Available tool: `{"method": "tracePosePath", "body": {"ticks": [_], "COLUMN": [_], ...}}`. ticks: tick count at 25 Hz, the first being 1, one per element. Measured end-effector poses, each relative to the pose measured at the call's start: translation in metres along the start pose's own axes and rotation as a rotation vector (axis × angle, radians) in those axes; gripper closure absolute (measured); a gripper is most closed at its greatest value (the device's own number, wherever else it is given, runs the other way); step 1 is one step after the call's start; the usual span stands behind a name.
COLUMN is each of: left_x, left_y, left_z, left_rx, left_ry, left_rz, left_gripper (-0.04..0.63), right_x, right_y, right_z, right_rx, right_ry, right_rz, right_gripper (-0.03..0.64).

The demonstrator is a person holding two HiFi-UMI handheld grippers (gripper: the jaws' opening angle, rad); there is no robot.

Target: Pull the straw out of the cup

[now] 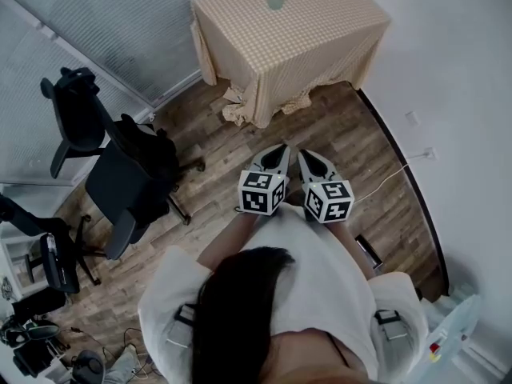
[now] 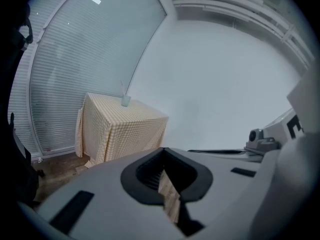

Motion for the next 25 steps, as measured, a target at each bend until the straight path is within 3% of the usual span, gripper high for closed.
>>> {"method": "tracePosePath", "body": {"ticks": [12,25], "left_x": [-0.009,-0.009], "left_y": [-0.01,0.0], "left_z": [0.023,0.029], "left_rx": [0.015,-0.019], "left_ry": [-0.035,-0.024], "left_rz": [-0.001,0.035], "left_gripper": [0.586,0.586], "right_x": [0.02,0.031], "right_y": [-0.009,-0.001], "right_z": [0.009,0.017], "right_rx": [0.081,0.085], "right_ry": [-0.062,-0.106], "right_rz": [-0.009,0.039], "right_gripper": [0.581,0.581]}}
Point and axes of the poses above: the fingertips, and each gripper's own axes: x forward along the fingers, z to its left, y out of its underside, the point moved 5 cm from there along -x, backward along the fingers, and after that the axes turned 15 degrees about z, right-handed, at the moved point
